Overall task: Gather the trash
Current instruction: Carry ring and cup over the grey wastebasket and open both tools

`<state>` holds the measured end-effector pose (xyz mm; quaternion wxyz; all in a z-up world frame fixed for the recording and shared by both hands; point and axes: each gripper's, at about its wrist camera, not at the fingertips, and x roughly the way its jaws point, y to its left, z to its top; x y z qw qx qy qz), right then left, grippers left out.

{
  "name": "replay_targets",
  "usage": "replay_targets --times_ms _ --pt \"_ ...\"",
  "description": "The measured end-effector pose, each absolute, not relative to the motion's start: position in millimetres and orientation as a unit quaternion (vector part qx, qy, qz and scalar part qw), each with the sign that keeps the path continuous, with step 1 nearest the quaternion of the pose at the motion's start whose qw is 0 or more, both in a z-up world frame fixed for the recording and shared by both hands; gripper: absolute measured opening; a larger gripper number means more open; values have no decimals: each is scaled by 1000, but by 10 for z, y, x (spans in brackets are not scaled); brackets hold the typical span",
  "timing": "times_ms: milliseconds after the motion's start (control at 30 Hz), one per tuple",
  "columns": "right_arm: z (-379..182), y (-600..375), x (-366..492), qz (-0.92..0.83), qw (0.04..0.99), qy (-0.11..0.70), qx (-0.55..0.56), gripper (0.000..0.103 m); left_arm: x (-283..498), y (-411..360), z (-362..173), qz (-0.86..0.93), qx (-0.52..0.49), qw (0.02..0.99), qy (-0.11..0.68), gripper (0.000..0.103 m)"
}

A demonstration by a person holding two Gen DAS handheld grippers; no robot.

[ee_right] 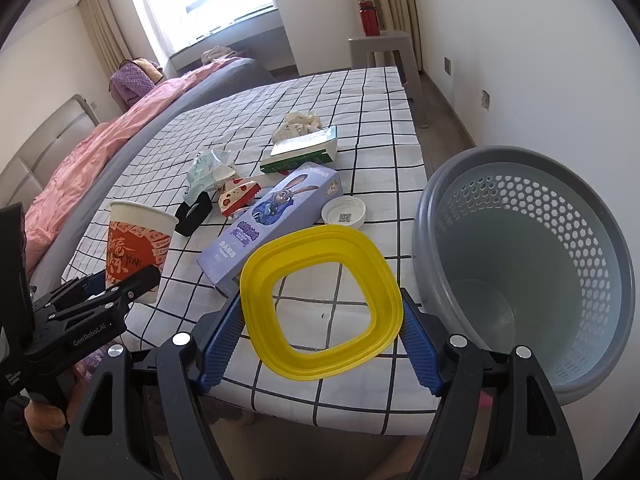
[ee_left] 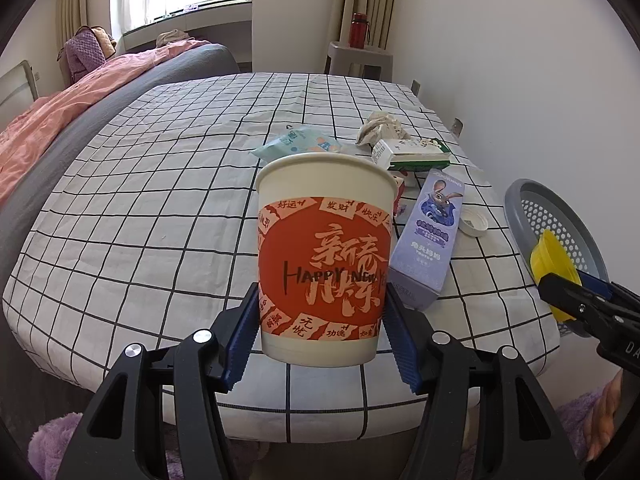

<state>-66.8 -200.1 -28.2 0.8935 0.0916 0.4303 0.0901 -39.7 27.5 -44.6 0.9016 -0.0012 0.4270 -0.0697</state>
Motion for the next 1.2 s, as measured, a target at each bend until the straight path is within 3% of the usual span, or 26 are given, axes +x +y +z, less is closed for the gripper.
replay_targets --times_ms 400,1200 --pt "-226 -2485 -852 46 904 408 119 72 -679 -185 -196 -116 52 917 377 57" --pt "-422 -3881 -925 -107 891 396 195 72 -102 -2006 -390 -291 98 859 410 57"
